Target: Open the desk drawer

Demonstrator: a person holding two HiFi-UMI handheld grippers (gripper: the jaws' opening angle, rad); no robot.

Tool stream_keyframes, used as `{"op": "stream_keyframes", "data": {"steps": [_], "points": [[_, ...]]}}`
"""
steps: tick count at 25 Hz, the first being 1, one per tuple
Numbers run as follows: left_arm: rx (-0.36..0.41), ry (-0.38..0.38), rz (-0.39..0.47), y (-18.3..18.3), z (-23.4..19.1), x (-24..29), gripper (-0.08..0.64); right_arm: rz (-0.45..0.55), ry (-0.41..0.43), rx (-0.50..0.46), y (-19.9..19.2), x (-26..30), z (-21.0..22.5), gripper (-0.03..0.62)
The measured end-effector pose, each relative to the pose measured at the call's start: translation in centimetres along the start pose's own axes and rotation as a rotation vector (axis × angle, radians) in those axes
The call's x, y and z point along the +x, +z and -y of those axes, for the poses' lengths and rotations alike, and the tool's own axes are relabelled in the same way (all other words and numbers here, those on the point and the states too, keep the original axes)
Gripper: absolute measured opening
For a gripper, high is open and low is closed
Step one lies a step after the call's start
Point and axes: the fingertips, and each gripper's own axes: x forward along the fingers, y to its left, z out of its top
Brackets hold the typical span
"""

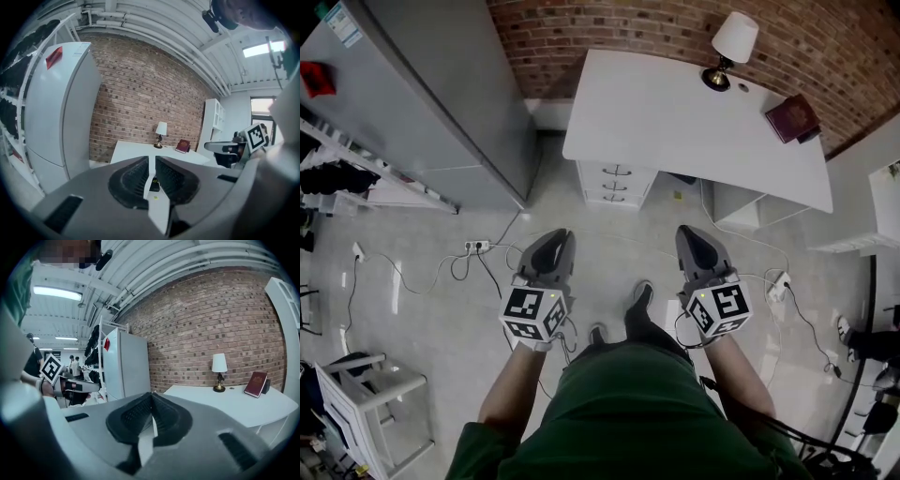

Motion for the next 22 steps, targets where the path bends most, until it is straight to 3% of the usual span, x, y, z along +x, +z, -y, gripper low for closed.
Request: {"op": "stream_keyframes", "data": {"steps": [9,16,22], "points": [[-0.066,0.054,-0.089,-2.2,0.5,7.6,0.04,-0.034,0.049,0.006,-0.7,4.0,7.3,0.002],[-0.061,0.121,-0.162,-3.9,-0.2,10.9,0.04,-0.054,0.116,0.021,-1.3,6.8,10.0,0.002],[-0.078,0.135,-0.186,-4.7,-0.3,13.7,0.04,-0.058,0.142,0.039,-2.1,8.3,11.9,0.002]]}}
